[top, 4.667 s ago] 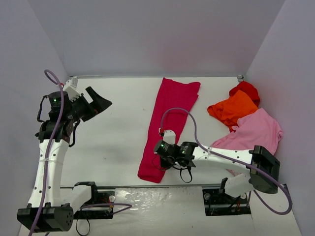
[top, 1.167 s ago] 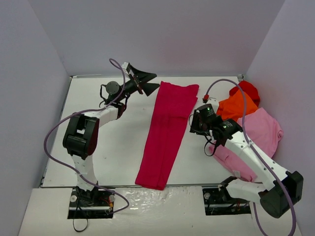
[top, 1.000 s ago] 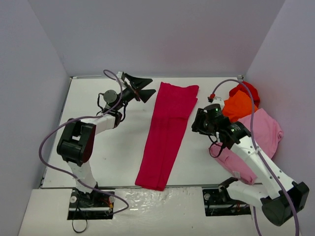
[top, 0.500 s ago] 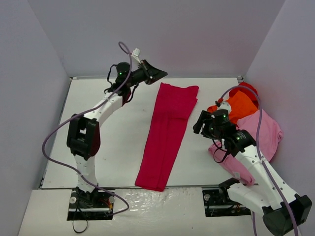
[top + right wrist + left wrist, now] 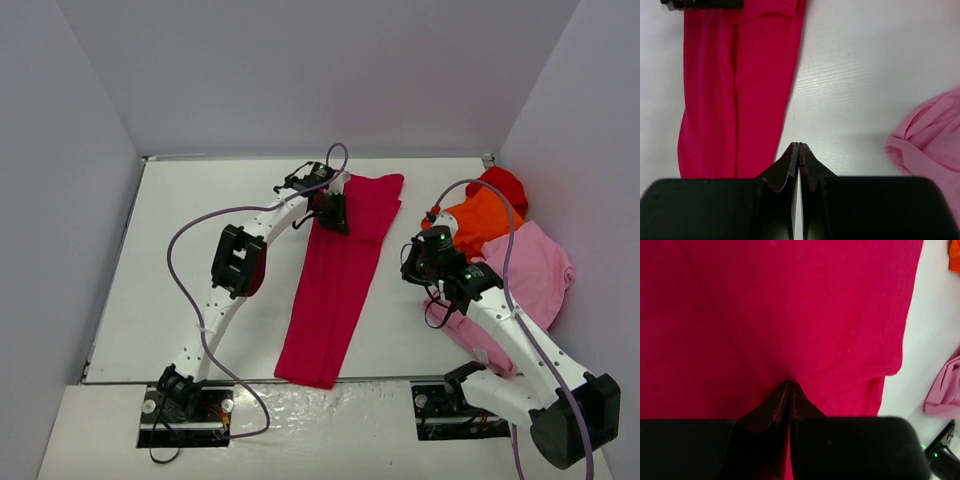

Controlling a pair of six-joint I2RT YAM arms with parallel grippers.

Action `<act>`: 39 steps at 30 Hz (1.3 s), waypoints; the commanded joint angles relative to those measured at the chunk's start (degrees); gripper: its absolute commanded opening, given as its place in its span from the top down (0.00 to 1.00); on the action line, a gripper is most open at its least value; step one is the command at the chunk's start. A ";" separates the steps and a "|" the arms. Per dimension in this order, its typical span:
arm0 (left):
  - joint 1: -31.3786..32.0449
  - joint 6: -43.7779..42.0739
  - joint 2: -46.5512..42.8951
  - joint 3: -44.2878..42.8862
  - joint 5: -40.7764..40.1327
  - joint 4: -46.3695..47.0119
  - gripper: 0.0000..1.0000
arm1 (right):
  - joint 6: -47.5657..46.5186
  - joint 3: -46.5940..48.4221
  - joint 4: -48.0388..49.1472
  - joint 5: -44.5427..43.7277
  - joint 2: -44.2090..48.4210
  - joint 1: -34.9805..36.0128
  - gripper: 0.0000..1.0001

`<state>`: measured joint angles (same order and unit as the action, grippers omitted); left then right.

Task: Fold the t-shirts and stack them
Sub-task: Grab the bottom of the folded rectangular tshirt with right arm

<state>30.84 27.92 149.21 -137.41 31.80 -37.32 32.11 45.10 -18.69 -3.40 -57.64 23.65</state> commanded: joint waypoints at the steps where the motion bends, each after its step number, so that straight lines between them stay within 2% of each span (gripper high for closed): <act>1: -0.70 -3.58 -1.96 -6.75 -3.27 -3.54 1.00 | 0.45 -0.23 3.14 1.40 -2.84 -0.27 1.00; 7: -2.17 -0.07 2.03 -7.69 -9.29 -4.70 1.00 | 1.39 0.77 3.17 2.28 -2.10 -0.27 1.00; 12: -6.21 7.02 4.06 -5.11 -8.83 -2.90 1.00 | 1.55 0.91 3.14 6.67 -2.10 -0.27 1.00; 17: -9.11 6.96 5.71 -4.96 -8.54 -0.21 1.00 | 4.32 -1.53 3.22 12.21 -4.77 0.20 1.00; 19: -9.41 6.27 6.09 -5.47 -10.19 -0.56 1.00 | 5.89 -3.05 3.35 13.60 -5.27 1.20 1.00; 23: -9.57 6.22 5.87 -4.41 -9.61 2.68 1.00 | 12.16 -8.82 5.57 15.72 -5.97 8.38 1.00; 24: -9.54 6.52 5.77 -4.09 -9.32 3.45 1.00 | 14.40 -10.64 7.42 16.68 -6.60 9.99 0.95; 26: -9.34 7.14 5.51 -3.22 -8.54 4.87 1.00 | 18.95 -13.97 11.91 19.65 -8.64 12.76 0.70; 27: -9.14 7.20 5.25 -2.79 -8.94 5.14 1.00 | 21.04 -15.47 15.55 21.94 -9.23 14.53 0.55; 28: -8.91 7.23 4.77 -1.98 -9.30 5.68 1.00 | 23.95 -17.21 20.52 23.35 -9.82 15.76 0.44; 30: -8.73 7.28 4.04 -0.75 -9.67 6.43 1.00 | 29.02 -19.79 25.70 23.96 -10.32 18.06 0.29; 31: -8.61 7.41 3.03 0.89 -10.17 7.25 1.00 | 31.76 -21.00 31.72 24.40 -10.39 20.09 0.20; 35: -8.61 7.04 0.70 4.05 -12.20 8.46 1.00 | 41.33 -24.92 42.32 22.09 -10.48 24.25 0.15; 39: -8.52 7.13 -1.86 6.98 -13.43 9.86 1.00 | 48.63 -28.86 47.34 19.31 -11.09 26.80 0.16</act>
<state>21.93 36.25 150.13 -133.97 24.92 -25.93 69.59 19.00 17.53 18.34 -67.94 48.47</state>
